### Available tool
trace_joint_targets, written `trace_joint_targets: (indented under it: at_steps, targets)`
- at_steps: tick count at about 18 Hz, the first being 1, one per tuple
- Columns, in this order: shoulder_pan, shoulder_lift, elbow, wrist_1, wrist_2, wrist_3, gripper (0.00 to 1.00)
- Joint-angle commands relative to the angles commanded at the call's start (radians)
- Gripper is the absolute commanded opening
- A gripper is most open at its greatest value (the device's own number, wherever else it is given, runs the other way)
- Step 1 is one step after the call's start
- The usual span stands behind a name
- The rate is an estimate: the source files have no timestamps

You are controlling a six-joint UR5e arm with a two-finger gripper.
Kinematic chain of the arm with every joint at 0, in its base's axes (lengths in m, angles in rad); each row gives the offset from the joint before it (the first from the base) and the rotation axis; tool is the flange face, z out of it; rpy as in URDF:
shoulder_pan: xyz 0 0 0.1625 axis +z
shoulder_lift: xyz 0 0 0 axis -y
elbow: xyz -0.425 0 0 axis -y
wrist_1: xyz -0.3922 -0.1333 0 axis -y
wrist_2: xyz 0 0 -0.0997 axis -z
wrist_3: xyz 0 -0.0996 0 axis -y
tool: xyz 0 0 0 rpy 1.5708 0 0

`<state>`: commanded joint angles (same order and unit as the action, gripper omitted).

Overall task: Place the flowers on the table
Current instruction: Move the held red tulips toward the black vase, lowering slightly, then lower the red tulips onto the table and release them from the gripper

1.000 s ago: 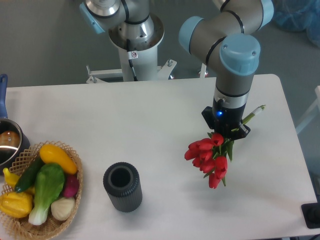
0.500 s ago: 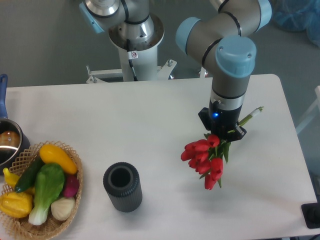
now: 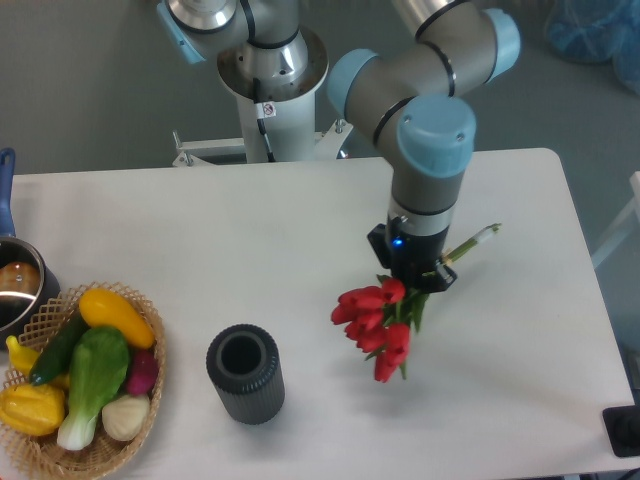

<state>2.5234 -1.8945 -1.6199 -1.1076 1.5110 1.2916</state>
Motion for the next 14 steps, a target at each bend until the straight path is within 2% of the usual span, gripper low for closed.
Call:
trace_joint_targets:
  at_steps: [1, 6, 7, 8, 9, 10, 12, 14]
  targets:
    - [0.0, 0.0, -0.006, 0.0, 0.0, 0.0, 0.12]
    - [-0.008, -0.018, -0.011, 0.014, -0.005, 0.0, 0.38]
    - [-0.008, -0.024, -0.014, 0.023, -0.005, 0.0, 0.47]
    - [-0.008, -0.025, -0.017, 0.026, -0.005, 0.0, 0.57]
    - [-0.008, -0.026, -0.02, 0.026, -0.006, 0.0, 0.85]
    - [-0.008, -0.026, -0.023, 0.026, -0.006, 0.0, 1.0]
    - [0.001, -0.025, -0.022, 0.037, -0.006, 0.0, 1.0]
    - [0.012, -0.026, -0.023, 0.078, -0.002, 0.002, 1.0]
